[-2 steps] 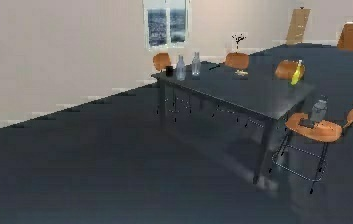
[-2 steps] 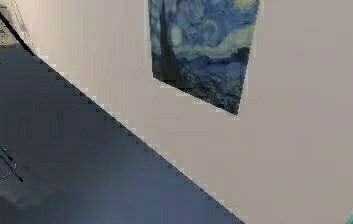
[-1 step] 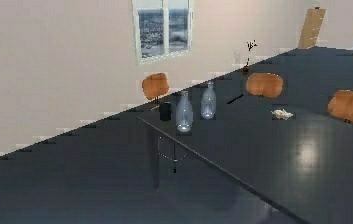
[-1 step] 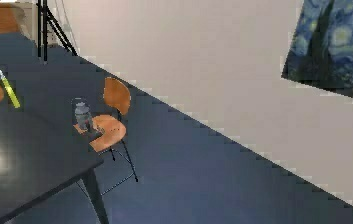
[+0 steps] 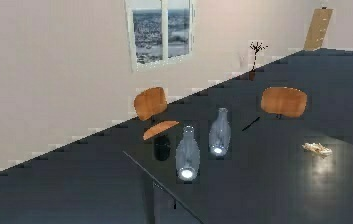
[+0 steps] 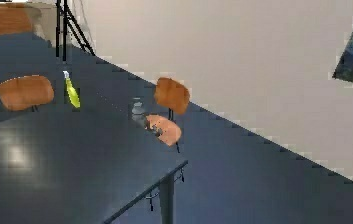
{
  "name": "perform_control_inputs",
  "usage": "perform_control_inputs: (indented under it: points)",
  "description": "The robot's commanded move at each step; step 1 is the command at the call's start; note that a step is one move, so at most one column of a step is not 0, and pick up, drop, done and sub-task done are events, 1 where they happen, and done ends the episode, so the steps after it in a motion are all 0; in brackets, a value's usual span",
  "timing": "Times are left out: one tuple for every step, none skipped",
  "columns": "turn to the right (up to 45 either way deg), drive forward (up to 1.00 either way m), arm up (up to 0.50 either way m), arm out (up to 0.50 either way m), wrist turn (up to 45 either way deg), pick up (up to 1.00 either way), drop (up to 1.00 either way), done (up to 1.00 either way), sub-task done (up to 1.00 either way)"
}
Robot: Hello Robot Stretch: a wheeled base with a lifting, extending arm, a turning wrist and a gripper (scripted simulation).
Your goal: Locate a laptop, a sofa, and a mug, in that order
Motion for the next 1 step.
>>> perform_control_inputs:
  points:
    - [0.0,0.00,0.00,0.00,0.0,0.00,0.00,1.00,0.00]
